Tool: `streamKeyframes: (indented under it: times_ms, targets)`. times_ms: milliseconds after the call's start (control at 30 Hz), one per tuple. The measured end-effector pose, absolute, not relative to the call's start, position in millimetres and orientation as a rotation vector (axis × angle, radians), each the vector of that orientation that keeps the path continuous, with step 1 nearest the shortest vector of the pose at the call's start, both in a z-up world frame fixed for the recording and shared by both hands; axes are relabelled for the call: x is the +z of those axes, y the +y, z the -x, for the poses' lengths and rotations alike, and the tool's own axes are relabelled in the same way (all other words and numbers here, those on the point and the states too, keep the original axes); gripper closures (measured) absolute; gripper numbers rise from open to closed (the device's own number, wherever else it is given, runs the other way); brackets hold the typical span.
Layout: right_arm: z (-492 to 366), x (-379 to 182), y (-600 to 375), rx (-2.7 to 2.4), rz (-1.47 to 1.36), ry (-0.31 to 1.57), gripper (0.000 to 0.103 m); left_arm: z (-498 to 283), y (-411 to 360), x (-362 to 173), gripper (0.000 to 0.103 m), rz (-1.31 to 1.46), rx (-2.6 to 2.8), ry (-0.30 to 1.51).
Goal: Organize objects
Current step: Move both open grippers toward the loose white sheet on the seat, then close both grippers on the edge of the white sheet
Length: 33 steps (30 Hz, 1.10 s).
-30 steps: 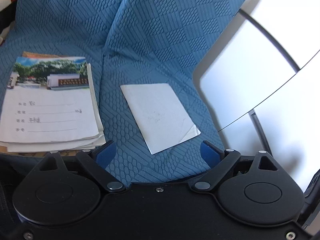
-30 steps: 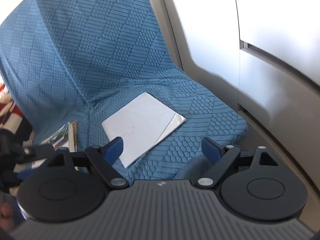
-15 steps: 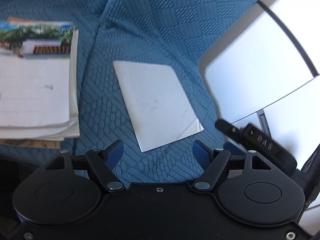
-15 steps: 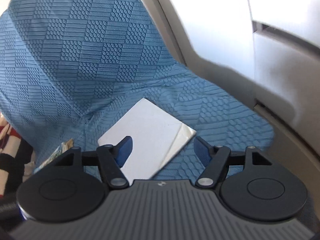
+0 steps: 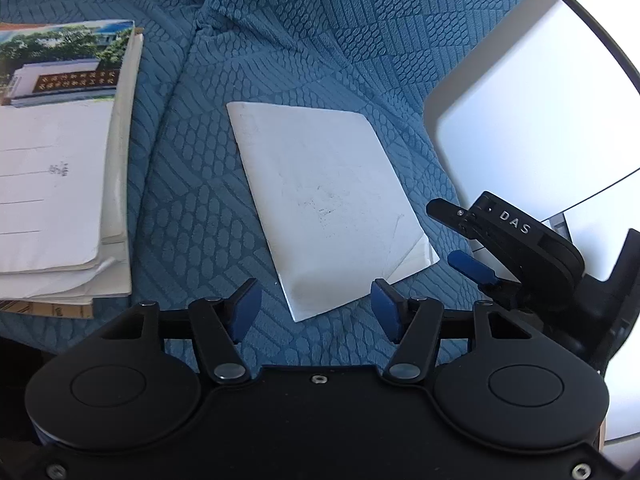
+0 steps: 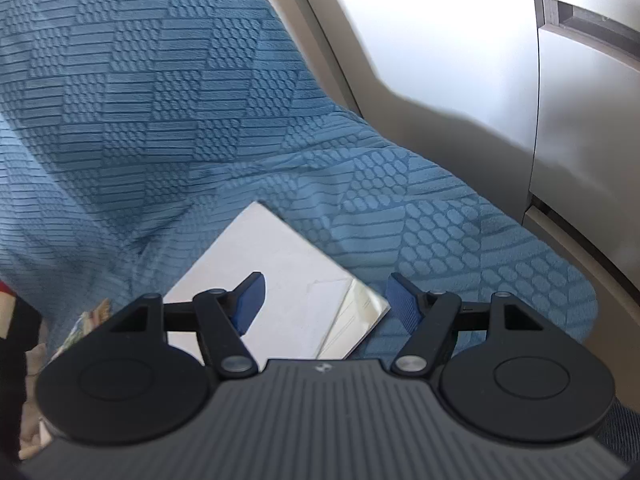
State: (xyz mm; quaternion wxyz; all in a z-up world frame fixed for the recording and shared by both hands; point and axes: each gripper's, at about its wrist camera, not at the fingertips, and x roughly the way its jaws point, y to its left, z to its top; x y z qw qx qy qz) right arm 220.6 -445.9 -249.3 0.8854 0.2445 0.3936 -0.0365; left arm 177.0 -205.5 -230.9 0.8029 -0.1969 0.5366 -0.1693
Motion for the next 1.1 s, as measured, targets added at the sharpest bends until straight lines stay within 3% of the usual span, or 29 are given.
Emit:
streamKeyframes:
  times_ms: [400,533,667,867,1100]
  targets:
    - [-240,-265,-444,-0.065,-0.47,0.877,0.064,-190,-206,-255,0.05,0.543,-0.373,1.229]
    - [-239,-265,-447,-0.059,-0.493,0.873,0.064,-193,-199,-262,0.05,0.651,-0.374,1.242]
    - [-239,-265,-445,-0.058,-0.485,0.87,0.064,-197,-193,-267,0.043,0.748,-0.37,1.255]
    - [-238,-266,-449,-0.034,-0.54,0.871,0.064,-202,-181,-276,0.046,0.947,-0.44,1.258]
    - [-239,-267,-450,-0.035,-0.548,0.868,0.065,-198,-183,-262,0.045,0.79,-0.385,1.24]
